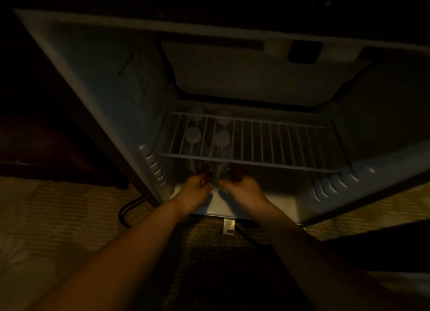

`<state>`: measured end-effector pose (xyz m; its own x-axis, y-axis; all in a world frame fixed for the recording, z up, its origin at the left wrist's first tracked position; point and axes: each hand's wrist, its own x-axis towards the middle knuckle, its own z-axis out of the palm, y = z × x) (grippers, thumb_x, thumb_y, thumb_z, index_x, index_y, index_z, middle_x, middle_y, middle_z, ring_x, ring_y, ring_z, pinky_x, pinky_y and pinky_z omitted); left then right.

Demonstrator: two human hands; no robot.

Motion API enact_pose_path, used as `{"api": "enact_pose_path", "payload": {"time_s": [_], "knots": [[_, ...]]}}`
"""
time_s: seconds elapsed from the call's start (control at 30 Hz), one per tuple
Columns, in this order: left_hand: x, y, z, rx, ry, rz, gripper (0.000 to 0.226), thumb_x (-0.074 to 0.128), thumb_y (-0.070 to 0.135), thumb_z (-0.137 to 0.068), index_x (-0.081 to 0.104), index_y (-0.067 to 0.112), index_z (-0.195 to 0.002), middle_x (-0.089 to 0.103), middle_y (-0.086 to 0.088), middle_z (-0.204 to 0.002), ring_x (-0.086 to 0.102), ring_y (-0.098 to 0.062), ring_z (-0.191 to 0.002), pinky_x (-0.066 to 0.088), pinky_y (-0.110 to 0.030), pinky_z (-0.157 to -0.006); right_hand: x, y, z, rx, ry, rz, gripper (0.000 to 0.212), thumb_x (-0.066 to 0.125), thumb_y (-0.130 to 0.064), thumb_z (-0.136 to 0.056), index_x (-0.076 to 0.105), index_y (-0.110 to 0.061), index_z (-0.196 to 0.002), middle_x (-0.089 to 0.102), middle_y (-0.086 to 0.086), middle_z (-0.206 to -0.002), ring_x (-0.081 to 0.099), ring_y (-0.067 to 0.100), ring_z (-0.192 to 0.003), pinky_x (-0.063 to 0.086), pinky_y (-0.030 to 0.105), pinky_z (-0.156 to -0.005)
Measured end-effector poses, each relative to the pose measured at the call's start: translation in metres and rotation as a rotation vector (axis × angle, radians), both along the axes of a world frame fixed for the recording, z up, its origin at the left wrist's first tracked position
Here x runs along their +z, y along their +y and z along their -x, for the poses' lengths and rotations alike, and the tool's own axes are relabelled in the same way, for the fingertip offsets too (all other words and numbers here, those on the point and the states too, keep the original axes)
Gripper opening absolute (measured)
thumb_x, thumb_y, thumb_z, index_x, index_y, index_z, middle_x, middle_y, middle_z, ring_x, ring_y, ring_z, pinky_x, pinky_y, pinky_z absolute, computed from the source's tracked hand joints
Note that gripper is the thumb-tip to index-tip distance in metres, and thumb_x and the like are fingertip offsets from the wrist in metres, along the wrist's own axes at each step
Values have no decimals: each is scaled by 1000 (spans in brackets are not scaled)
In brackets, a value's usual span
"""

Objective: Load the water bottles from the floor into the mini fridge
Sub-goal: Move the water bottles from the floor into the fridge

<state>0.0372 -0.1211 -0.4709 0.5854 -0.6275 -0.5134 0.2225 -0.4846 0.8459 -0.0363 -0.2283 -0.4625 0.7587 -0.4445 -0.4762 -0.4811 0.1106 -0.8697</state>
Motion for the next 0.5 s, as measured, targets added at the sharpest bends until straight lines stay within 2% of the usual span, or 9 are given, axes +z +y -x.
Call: {"api": "enact_pose_path", "payload": {"time_s": [0.07,0.13,0.2,0.23,0.27,0.33,0.37,0.43,0.5], "knots": [[-1,-2,-1,-8,-23,-29,44,37,1,-96,38,14,-138,53,-15,-129,55,-8,-92,45,-16,-78,0,-2,-1,-31,23,-9,39,56,-5,-89,52,-14,-127,57,9,-127,56,16,-102,49,16,-72],[-2,-3,-3,10,-25,-52,46,37,3,-96,37,17,-139,57,-11,-111,49,-5,-72,43,-13,-60,0,-3,-2,-61,36,-31,38,57,-4,-88,54,-17,-124,60,9,-123,58,25,-111,50,32,-87],[-1,-1,-3,13,-29,-55,47,38,3,-96,35,19,-140,55,-2,-96,48,-6,-68,43,-9,-53,2,-4,-2,-23,55,-4,38,56,-4,-89,53,-16,-125,59,5,-119,57,22,-110,51,28,-84],[1,1,-1,0,-33,-59,47,38,3,-95,35,18,-140,55,-1,-96,52,-9,-73,44,-8,-56,3,-5,-1,6,65,14,40,55,-4,-89,51,-14,-128,58,5,-121,56,21,-111,50,26,-84],[4,4,1,-9,-29,-68,46,39,3,-95,35,16,-140,58,-5,-103,57,-16,-86,46,-10,-66,4,-5,1,25,67,27,42,54,-3,-90,50,-13,-131,57,5,-125,55,21,-114,48,25,-84],[8,11,4,-5,-31,-96,43,41,6,-95,38,12,-138,55,-11,-127,53,-27,-115,43,-25,-90,5,-4,5,69,81,52,42,52,-3,-91,48,-14,-132,56,6,-130,55,20,-114,47,25,-81],[11,15,6,-15,-34,-121,40,42,9,-96,41,11,-136,53,-12,-131,51,-27,-120,41,-29,-95,6,-3,8,95,106,65,40,52,-4,-91,49,-14,-130,56,7,-131,55,20,-113,47,27,-83],[16,23,8,-54,-49,-184,35,44,16,-96,47,11,-130,55,-12,-128,52,-25,-119,40,-34,-99,10,0,15,144,152,67,36,51,-5,-92,51,-13,-127,57,9,-129,55,23,-116,46,30,-88],[22,31,11,-62,-52,-190,26,43,17,-96,55,10,-119,60,-11,-114,56,-22,-109,45,-31,-93,16,4,22,208,170,90,38,51,-4,-92,49,-6,-130,56,8,-127,52,25,-121,42,28,-95]]}}
